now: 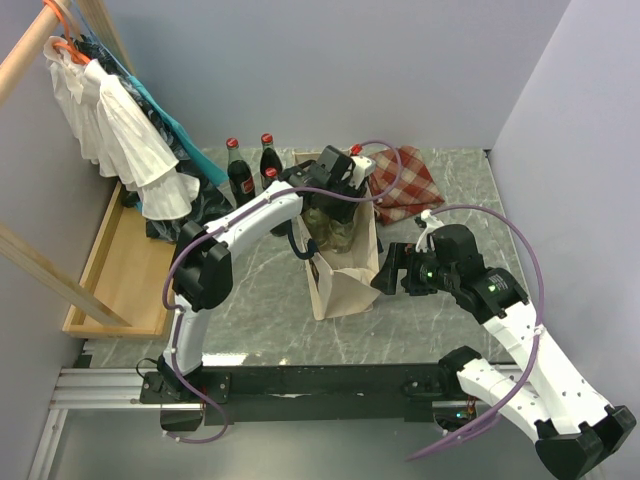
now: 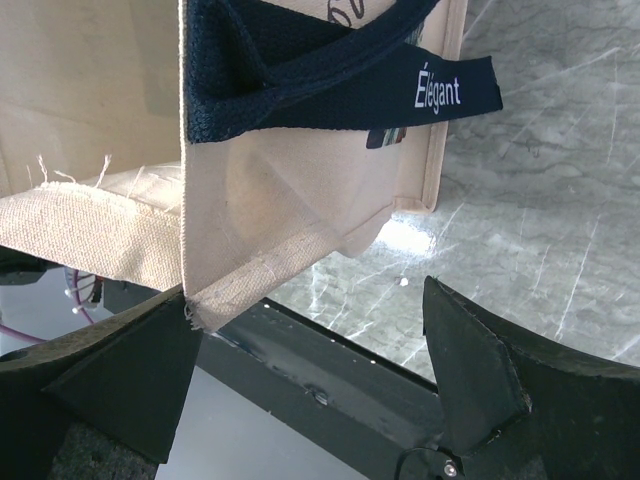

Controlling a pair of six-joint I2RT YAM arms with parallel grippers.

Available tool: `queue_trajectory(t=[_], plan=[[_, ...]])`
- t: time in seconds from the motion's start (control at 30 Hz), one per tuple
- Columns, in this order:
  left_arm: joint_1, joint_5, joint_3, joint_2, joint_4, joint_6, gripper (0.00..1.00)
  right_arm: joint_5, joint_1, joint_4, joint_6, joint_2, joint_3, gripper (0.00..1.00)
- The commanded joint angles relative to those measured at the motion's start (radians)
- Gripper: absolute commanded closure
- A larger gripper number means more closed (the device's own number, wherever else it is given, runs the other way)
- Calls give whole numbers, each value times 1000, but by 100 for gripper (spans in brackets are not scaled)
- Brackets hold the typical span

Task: Take the beverage out of the canvas bag
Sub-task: Take out the drink from the canvas bag.

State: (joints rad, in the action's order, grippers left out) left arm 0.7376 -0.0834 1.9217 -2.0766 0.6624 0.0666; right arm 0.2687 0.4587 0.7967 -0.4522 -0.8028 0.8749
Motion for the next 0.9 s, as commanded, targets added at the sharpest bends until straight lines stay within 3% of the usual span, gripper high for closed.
queue_trajectory(t=[0.0, 0.1, 0.13, 0.23, 0.4, 0.47, 0.53, 0.6, 0.63, 0.73, 0.87], plan=[[6, 7, 8, -8, 37, -4, 55, -13, 11, 35, 21, -7, -5, 7], [6, 7, 10, -7, 36, -5, 64, -11, 12, 33, 21, -9, -7, 7], [6, 10, 11, -5, 37, -5, 73, -11, 12, 33, 21, -9, -7, 7], [6, 16, 13, -2, 42, -7, 85, -11, 11, 30, 23, -10, -7, 7], [6, 16, 14, -2, 43, -7, 95, -10, 12, 29, 20, -7, -13, 7], [6, 16, 13, -2, 43, -7, 86, -11, 12, 29, 18, -4, -13, 7], [6, 14, 13, 1, 45, -7, 65, -11, 12, 29, 18, -4, -13, 7], [6, 20, 13, 0, 48, -5, 60, -13, 11, 30, 20, -3, -13, 7], [6, 20, 14, 0, 48, -5, 51, -13, 12, 30, 20, -6, -13, 7], [6, 36, 19, 0, 57, -5, 42, -13, 12, 27, 21, -7, -14, 7], [5, 43, 14, 6, 62, -4, 43, -10, 14, 22, 21, -12, -17, 7]])
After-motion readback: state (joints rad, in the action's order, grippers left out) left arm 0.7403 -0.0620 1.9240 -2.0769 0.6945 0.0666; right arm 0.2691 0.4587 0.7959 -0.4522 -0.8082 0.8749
